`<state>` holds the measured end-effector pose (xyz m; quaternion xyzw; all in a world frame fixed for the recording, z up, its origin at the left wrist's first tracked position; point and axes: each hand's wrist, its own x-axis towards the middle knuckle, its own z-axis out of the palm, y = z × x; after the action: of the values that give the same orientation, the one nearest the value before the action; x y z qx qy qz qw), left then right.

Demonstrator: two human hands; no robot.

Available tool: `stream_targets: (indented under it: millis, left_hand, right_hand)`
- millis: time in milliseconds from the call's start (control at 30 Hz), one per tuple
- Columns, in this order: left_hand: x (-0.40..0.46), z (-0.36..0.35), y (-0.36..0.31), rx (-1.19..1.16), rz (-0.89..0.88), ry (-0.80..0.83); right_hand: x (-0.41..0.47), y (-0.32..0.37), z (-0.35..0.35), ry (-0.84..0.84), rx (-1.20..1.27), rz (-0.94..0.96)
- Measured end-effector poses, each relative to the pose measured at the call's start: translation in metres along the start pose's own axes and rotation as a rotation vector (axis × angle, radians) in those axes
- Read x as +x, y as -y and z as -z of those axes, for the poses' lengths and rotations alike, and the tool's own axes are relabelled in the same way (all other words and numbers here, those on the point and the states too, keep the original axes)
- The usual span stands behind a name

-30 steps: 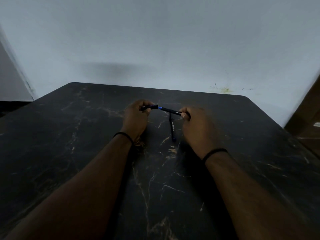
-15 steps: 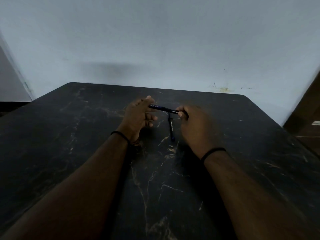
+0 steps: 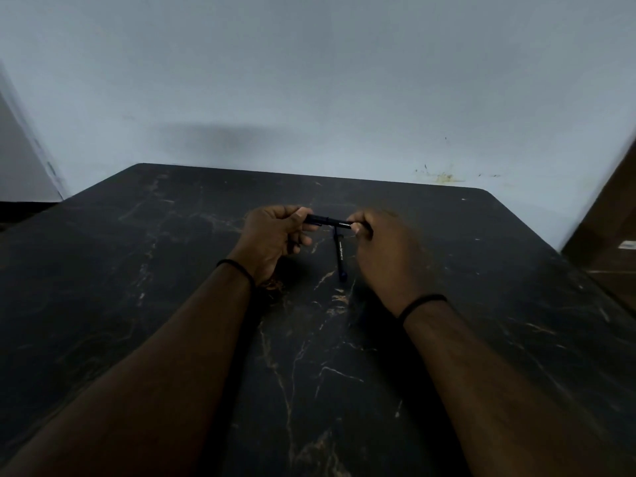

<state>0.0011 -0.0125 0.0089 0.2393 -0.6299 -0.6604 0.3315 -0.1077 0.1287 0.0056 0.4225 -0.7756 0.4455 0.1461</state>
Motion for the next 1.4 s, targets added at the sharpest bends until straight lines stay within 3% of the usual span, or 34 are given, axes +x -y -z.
stream_targets:
  millis: [567,733,933,1167,1400]
  left_hand:
    - [-0.01,-0.002,-0.001,0.023,-0.002,-0.003]
    - [-0.011,-0.001,-0.002,0.008,-0.009,-0.005]
    - [-0.008,0.0,-0.001,-0.053,-0.05,-0.045]
    - [-0.008,-0.006,-0.004,-0.059,-0.077,-0.021]
    - [-0.008,-0.009,-0.002,0.04,-0.059,-0.098]
  right_hand:
    - [0.001,-0.011,-0.015,0.019,0.109,-0.126]
    - [-0.001,-0.011,-0.017,-0.009,0.095,-0.091]
    - [-0.007,-0.004,-0.015,0.122,0.083,-0.016]
    - [-0.011,0.004,-0.006,0.116,0.001,0.028]
    - [-0.001,-0.007,0.011,-0.02,-0.002,-0.243]
